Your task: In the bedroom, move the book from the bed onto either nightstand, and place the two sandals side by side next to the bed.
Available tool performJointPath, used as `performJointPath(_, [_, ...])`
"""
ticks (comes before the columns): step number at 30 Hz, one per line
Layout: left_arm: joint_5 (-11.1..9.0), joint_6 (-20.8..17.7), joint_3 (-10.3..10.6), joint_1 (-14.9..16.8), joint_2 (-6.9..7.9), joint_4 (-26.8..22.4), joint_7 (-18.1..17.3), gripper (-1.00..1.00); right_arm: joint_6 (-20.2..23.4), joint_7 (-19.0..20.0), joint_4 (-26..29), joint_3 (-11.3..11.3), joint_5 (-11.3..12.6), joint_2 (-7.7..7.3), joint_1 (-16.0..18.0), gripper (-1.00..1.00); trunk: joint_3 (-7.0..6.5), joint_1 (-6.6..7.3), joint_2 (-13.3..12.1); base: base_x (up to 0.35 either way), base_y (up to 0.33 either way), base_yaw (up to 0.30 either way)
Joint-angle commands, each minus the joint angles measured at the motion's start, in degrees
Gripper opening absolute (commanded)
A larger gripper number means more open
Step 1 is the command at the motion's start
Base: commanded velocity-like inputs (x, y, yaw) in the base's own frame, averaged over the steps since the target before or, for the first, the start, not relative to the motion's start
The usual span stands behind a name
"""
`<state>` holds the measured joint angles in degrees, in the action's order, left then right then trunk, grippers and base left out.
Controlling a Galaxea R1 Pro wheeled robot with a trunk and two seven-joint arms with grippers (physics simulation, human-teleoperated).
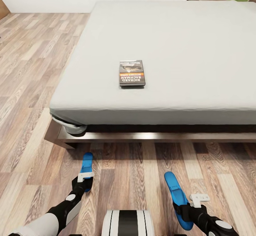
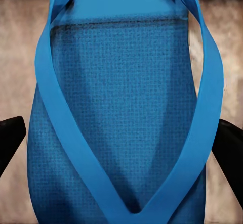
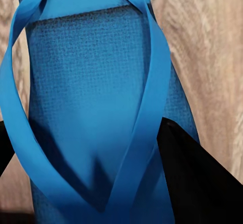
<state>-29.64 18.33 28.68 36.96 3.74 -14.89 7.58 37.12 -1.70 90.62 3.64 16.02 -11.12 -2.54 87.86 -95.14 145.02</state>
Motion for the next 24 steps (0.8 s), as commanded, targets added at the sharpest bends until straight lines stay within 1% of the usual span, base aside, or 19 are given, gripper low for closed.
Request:
performJointPath(1, [-0.15, 0.13, 0.5, 0.03, 0.04, -0.05, 0.42, -1.0, 0.22, -0.32, 0.08, 0.06, 0.35, -0.04, 0.0, -1.0, 0.25, -0.02, 0.03, 0.0, 0.0, 0.0])
performJointPath(4, [-0.15, 0.13, 0.5, 0.04, 0.04, -0.05, 0.42, -1.0, 0.22, -0.32, 0.08, 0.06, 0.36, -0.04, 0.0, -1.0, 0.92, -0.09, 0.07, 0.0, 0.0, 0.0])
performJointPath(12, [-0.15, 0.13, 0.52, 0.04, 0.02, -0.05, 0.42, -1.0, 0.23, -0.32, 0.08, 0.06, 0.35, -0.04, 0.0, -1.0, 0.92, -0.09, 0.07, 0.0, 0.0, 0.0])
performJointPath(16, [-0.15, 0.13, 0.51, 0.04, 0.03, -0.05, 0.42, -1.0, 0.23, -0.32, 0.08, 0.06, 0.34, -0.04, 0.0, -1.0, 1.8, -0.2, 0.12, 0.0, 0.0, 0.0])
performJointPath(24, [-0.15, 0.13, 0.5, 0.04, 0.03, -0.05, 0.42, -1.0, 0.23, -0.32, 0.08, 0.06, 0.37, -0.04, 0.0, -1.0, 1.8, -0.2, 0.12, 0.0, 0.0, 0.0])
